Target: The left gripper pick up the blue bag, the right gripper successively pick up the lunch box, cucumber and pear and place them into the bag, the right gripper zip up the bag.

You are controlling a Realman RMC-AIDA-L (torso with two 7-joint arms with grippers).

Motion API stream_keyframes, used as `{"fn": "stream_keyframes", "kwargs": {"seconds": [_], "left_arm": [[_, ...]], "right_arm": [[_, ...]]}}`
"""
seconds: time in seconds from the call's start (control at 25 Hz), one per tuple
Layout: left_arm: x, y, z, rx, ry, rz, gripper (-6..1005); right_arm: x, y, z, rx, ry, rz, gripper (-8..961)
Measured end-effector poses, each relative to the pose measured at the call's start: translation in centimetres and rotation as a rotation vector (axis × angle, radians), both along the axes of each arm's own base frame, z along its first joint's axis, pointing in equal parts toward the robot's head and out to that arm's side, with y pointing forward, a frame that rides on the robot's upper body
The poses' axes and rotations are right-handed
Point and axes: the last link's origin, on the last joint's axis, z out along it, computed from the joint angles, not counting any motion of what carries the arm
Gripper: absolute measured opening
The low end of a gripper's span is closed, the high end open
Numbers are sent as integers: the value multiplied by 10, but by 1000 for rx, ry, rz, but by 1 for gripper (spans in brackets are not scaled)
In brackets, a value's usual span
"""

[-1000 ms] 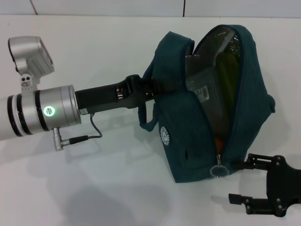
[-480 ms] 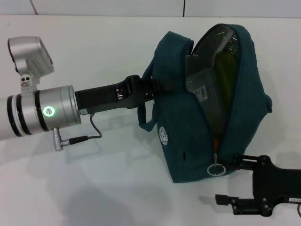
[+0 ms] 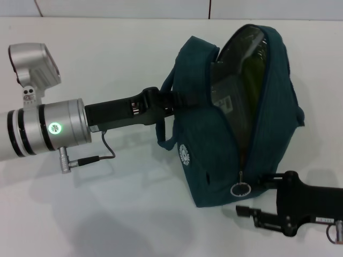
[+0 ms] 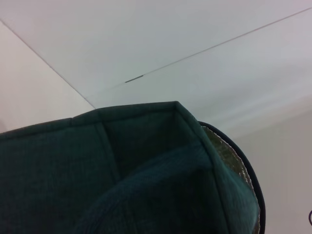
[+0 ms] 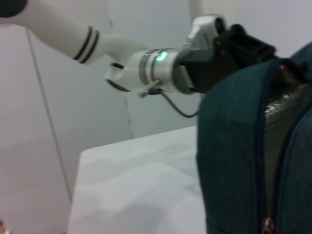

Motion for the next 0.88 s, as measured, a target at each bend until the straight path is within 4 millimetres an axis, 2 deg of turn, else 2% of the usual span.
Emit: {"fn": "stream_keyframes", "kwargs": {"seconds": [0.28, 0.64, 0.8, 0.88], "left_arm": [[-1, 0, 0, -1, 1, 1, 99], [-1, 0, 0, 1, 1, 1, 101], [-1, 0, 0, 1, 2, -3, 102], [-1, -1, 1, 7, 5, -14, 102]], "right_arm": [[0, 7, 2, 48, 16, -33, 361], [0, 7, 2, 50, 15, -34, 139], [-1, 8, 2, 52, 17, -33, 2], [0, 8, 4, 56, 21, -34, 3]]}}
